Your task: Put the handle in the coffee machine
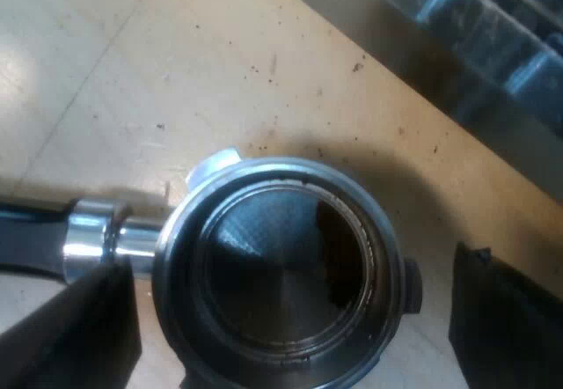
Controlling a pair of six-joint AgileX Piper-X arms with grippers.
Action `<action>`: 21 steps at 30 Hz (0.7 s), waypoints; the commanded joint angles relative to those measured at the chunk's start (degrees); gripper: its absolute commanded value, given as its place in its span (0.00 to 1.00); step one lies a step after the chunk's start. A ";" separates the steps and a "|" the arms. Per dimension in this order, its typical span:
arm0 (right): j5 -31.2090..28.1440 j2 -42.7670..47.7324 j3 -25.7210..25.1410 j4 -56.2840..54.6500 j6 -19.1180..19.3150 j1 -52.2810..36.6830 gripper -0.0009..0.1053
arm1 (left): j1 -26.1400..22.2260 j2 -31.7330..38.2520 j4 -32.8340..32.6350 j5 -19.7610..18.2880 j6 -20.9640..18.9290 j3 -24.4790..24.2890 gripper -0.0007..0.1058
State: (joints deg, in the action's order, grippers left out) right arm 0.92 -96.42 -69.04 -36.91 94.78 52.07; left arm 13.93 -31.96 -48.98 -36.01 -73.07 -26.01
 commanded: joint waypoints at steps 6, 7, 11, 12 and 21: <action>1.59 -2.16 -0.77 1.67 1.20 -0.10 0.70 | -0.14 -0.14 0.04 -1.15 0.11 -0.11 0.85; 1.59 -2.37 -0.77 2.04 1.20 -0.10 0.70 | -0.14 -0.14 0.04 -1.15 0.11 -0.11 0.85; 1.80 -3.05 -0.97 2.45 1.08 -0.10 0.70 | -0.14 -0.14 0.04 -1.15 0.11 -0.11 0.85; 1.85 -3.39 -0.97 2.43 1.08 -0.10 0.70 | -0.14 -0.14 0.04 -1.15 0.11 -0.11 0.85; 2.78 -4.47 -0.97 2.31 0.45 -0.70 0.70 | -0.14 -0.14 0.04 -1.15 0.11 -0.11 0.85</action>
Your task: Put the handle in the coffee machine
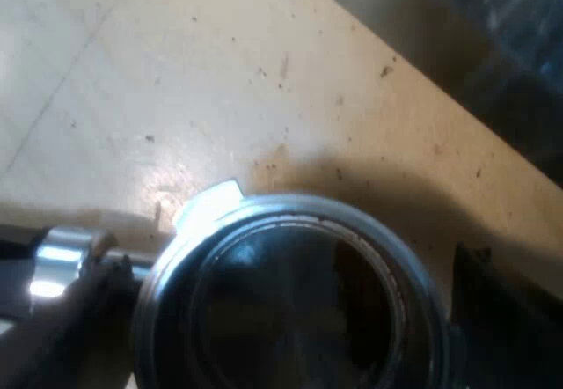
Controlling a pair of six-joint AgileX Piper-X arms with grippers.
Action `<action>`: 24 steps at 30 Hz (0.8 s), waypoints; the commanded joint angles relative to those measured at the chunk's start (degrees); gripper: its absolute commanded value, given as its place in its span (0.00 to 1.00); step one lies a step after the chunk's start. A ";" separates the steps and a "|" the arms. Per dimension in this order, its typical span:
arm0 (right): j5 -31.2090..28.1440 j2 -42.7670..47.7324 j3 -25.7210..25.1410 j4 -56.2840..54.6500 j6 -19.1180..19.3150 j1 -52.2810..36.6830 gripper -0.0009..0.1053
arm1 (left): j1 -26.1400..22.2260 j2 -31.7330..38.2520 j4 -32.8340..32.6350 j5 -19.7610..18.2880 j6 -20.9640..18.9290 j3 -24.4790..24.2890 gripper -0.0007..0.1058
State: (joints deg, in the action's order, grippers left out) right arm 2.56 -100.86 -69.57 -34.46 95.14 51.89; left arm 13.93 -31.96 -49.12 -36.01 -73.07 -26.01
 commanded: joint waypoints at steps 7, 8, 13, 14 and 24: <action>1.68 -0.03 -0.44 -0.15 -0.22 -1.08 0.62 | -0.14 -0.14 0.19 -1.15 0.11 -0.11 0.85; 1.67 -0.03 -0.44 -0.15 -0.22 -1.08 0.59 | -0.14 -0.14 0.19 -1.15 0.11 -0.11 0.85; 1.56 -0.03 -0.44 -0.29 -0.22 -1.08 0.29 | -0.14 -0.14 0.19 -1.15 0.11 -0.11 0.85; 1.56 -0.03 -0.44 -0.29 -0.22 -1.08 0.24 | -0.14 -0.14 0.19 -1.15 0.11 -0.11 0.85; 3.72 0.84 -0.44 -0.62 -4.12 -0.93 0.01 | -0.14 -0.14 0.19 -1.15 0.11 -0.11 0.85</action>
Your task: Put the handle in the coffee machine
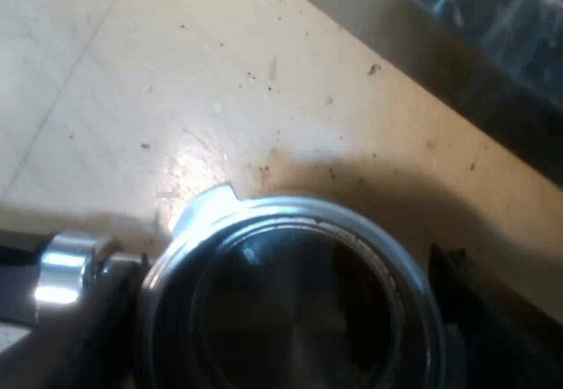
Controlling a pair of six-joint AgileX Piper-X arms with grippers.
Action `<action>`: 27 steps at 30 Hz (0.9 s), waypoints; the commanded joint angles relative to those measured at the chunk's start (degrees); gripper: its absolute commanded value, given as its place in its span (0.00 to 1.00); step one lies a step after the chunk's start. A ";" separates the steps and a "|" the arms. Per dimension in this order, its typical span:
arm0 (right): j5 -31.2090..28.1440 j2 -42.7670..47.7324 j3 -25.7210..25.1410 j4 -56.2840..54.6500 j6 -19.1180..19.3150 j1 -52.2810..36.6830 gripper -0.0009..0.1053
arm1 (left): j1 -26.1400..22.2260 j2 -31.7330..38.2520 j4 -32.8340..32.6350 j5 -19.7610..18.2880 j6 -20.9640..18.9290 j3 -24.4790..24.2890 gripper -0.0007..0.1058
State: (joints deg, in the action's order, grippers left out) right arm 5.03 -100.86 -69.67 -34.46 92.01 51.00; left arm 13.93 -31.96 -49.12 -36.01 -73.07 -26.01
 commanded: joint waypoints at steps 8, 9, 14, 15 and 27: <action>1.12 4.31 -0.34 -6.16 -3.54 -0.05 0.01 | -0.14 -0.14 0.64 -1.15 0.11 -0.11 0.85; 0.62 5.07 -0.34 -7.71 -3.54 -0.05 0.01 | -0.14 -0.14 0.89 -1.15 0.11 -0.11 0.85; -1.87 7.76 -0.34 -11.64 -4.46 -0.05 0.01 | -0.14 -0.14 1.01 -1.15 0.11 -0.11 0.85; -2.35 8.97 -0.34 -13.13 -4.88 -0.05 0.01 | -0.14 -0.14 1.22 -1.15 0.27 -0.11 0.85; -5.02 15.25 -0.34 -18.26 -8.82 -0.05 0.01 | 2.47 -0.14 -0.27 -8.45 6.18 -0.11 0.85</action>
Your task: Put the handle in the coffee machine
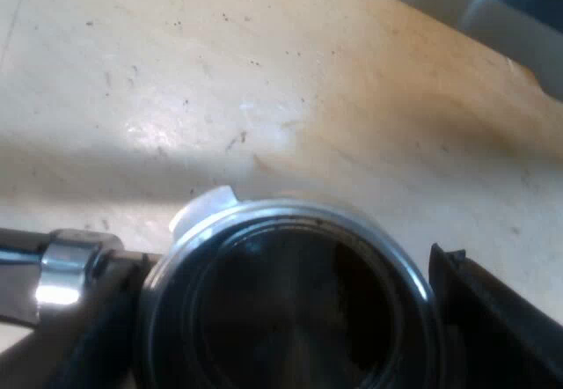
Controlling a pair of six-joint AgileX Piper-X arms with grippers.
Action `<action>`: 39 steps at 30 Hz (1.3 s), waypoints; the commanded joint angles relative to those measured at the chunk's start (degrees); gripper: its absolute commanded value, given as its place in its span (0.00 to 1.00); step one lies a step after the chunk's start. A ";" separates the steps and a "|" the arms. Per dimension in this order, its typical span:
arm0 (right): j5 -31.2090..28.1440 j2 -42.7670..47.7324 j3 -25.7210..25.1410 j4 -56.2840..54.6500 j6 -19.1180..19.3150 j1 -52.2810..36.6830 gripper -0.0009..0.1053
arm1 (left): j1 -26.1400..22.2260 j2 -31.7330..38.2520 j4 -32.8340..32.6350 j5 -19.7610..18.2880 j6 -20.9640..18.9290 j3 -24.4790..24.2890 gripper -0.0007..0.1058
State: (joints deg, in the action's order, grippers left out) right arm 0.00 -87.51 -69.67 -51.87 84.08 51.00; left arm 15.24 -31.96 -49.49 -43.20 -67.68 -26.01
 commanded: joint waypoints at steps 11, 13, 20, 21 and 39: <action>-1.37 6.15 -0.34 -3.92 -2.93 -0.05 0.01 | 5.72 -1.00 0.09 6.31 0.79 -0.11 0.85; -1.37 6.70 -0.34 -4.09 -2.93 -0.05 0.01 | 5.72 -2.62 0.09 6.29 0.79 -0.11 0.85; -1.06 7.58 -0.34 -4.09 -3.11 -0.05 0.01 | 5.72 -8.22 2.89 4.28 1.95 -0.11 0.85; -1.07 7.55 -0.34 -4.09 -3.10 -0.05 0.01 | 5.72 -9.01 3.41 3.87 2.52 -0.11 0.85; 0.00 7.55 -0.34 -4.09 -4.60 -0.05 0.01 | 5.72 -17.92 9.56 -0.12 6.08 1.52 0.85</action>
State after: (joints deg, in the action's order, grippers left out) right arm -0.45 -81.06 -69.67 -56.01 79.70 51.00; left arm 20.76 -49.73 -40.19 -42.30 -61.80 -24.85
